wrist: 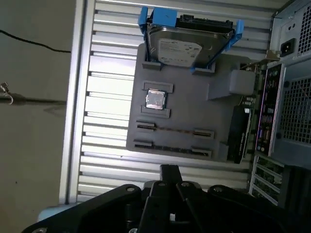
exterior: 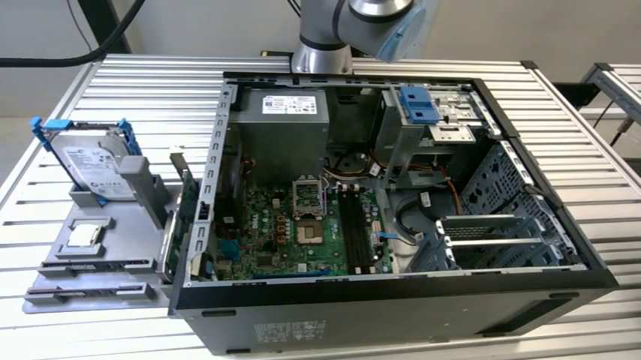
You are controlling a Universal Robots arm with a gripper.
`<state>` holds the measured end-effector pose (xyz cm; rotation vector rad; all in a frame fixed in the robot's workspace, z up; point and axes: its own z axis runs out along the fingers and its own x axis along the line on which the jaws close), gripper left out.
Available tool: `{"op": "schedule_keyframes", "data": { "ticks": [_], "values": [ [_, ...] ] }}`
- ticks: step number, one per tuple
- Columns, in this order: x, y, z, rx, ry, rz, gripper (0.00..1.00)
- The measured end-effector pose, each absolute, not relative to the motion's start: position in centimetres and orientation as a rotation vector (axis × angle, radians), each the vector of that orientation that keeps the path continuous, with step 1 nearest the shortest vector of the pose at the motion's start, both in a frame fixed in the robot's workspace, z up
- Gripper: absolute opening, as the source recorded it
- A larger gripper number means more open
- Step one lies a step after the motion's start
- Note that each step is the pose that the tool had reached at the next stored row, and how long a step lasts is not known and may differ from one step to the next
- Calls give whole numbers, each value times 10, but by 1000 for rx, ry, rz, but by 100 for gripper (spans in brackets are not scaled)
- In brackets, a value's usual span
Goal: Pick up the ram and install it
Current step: 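Pick up the ram and move it above insertion slot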
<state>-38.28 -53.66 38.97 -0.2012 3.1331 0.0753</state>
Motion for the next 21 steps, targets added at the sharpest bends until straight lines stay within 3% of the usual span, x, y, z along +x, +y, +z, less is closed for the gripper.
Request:
{"op": "schedule_keyframes", "data": {
  "ticks": [21],
  "values": [
    [-383, -537, 390, -795, 3047, 75, 0]
  ]
}}
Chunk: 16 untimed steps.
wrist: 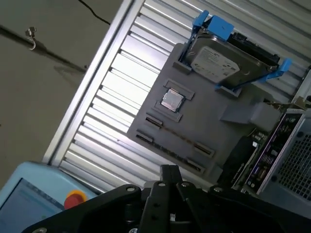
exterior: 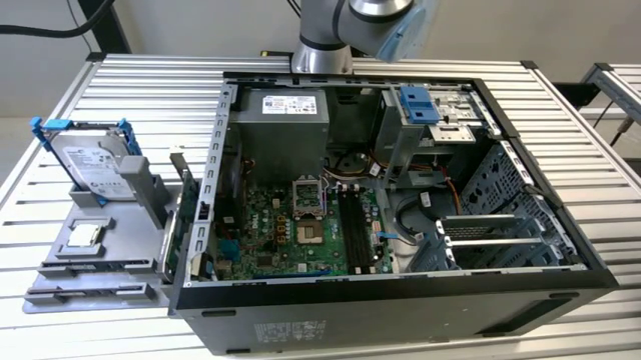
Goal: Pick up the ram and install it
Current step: 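Pick up the ram and move it above insertion slot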
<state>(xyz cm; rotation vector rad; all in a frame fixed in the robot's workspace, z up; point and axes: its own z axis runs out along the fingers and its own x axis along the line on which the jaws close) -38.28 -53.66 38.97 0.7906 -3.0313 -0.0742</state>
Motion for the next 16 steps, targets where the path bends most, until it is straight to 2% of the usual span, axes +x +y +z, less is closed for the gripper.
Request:
{"op": "schedule_keyframes", "data": {
  "ticks": [16],
  "values": [
    [-383, -537, 390, 1249, -2865, -71, 0]
  ]
}}
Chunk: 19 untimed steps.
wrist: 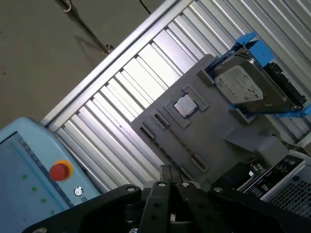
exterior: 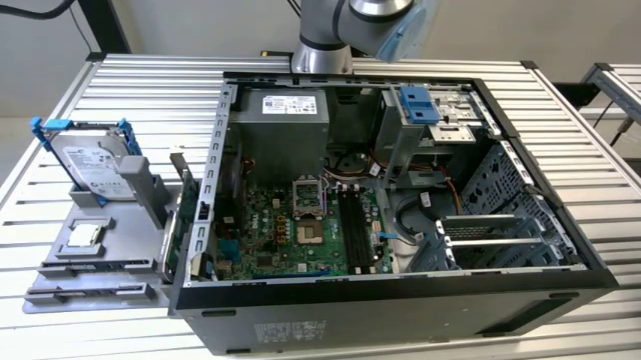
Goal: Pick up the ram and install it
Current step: 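Pick up the ram and move it above insertion slot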
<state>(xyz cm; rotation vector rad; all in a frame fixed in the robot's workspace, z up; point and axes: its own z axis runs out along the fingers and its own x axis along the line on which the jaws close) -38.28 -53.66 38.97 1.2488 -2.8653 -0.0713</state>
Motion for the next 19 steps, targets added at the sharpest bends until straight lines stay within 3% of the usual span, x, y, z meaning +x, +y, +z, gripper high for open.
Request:
{"op": "schedule_keyframes", "data": {
  "ticks": [19],
  "values": [
    [-383, -537, 390, 1719, -2602, -66, 0]
  ]
}}
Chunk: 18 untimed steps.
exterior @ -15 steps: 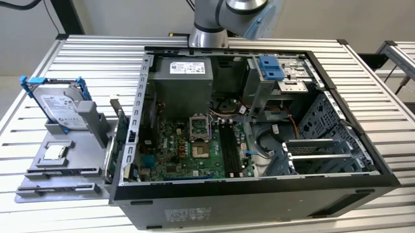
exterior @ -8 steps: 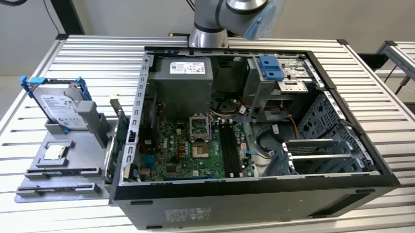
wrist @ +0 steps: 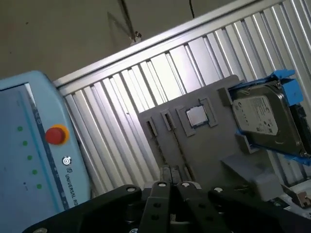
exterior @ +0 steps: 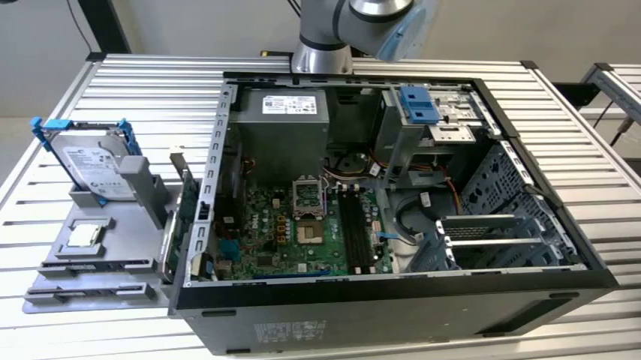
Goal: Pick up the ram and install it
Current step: 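Pick up the ram and move it above insertion slot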
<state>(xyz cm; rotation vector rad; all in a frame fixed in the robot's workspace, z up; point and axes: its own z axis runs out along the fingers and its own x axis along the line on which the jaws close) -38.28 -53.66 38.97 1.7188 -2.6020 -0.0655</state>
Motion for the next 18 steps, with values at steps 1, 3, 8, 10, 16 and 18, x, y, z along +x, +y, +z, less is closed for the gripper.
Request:
{"op": "schedule_keyframes", "data": {
  "ticks": [1, 3, 8, 10, 16, 18],
  "values": [
    [-383, -537, 390, 1742, -2586, -65, 0],
    [-383, -537, 390, 1788, -2554, -64, 0],
    [-383, -537, 390, 1902, -2468, -62, 0],
    [-383, -537, 390, 1946, -2434, -61, 0],
    [-383, -537, 390, 2076, -2322, -58, 0],
    [-383, -537, 390, 2117, -2284, -56, 0]
  ]
}}
